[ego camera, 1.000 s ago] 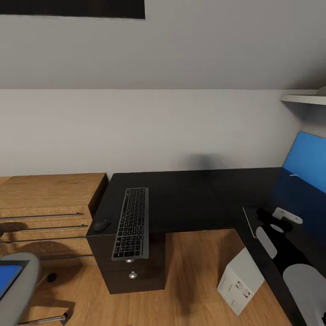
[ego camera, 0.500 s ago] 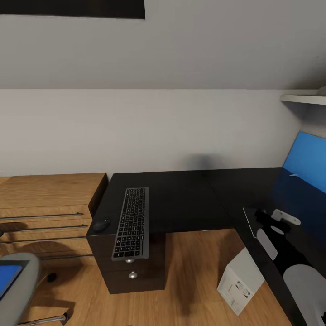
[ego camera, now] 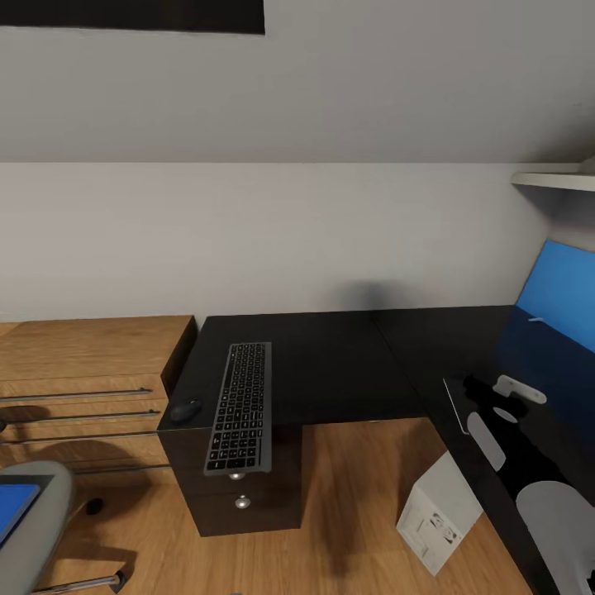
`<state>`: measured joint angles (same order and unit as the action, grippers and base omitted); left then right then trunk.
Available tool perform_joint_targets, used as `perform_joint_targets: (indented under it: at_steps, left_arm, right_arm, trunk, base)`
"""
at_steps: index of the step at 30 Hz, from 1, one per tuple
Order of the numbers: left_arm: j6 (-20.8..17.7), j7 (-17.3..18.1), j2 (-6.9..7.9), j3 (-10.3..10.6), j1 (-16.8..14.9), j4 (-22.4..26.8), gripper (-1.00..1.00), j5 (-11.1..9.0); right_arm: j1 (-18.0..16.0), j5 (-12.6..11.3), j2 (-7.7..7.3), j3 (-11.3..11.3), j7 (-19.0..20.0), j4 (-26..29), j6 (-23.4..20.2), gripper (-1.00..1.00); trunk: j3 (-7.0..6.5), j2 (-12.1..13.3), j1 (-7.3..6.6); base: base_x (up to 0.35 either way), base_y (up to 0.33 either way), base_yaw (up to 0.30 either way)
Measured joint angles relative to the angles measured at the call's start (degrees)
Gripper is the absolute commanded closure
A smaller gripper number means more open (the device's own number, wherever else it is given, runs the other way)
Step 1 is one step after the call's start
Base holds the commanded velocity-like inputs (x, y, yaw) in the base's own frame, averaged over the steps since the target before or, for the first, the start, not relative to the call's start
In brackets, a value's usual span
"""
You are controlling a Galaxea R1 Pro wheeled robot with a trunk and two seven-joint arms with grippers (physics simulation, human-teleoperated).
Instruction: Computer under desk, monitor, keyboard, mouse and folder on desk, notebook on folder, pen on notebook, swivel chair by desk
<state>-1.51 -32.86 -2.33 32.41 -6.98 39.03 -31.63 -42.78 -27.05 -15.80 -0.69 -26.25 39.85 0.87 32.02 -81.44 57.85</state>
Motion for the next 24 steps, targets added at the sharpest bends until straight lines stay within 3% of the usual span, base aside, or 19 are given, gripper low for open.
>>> perform_joint_targets:
  at_steps: [24]
  left_arm:
    - [0.0, -0.1, 0.00, 0.0, 0.0, 0.0, -1.00, 0.0]
  right_arm:
    - [0.0, 0.1, 0.02, 0.0, 0.0, 0.3, -0.1, -1.00]
  trunk:
    - [0.00, 0.0, 0.00]
  base:
    - [0.000, 0.000, 0.000]
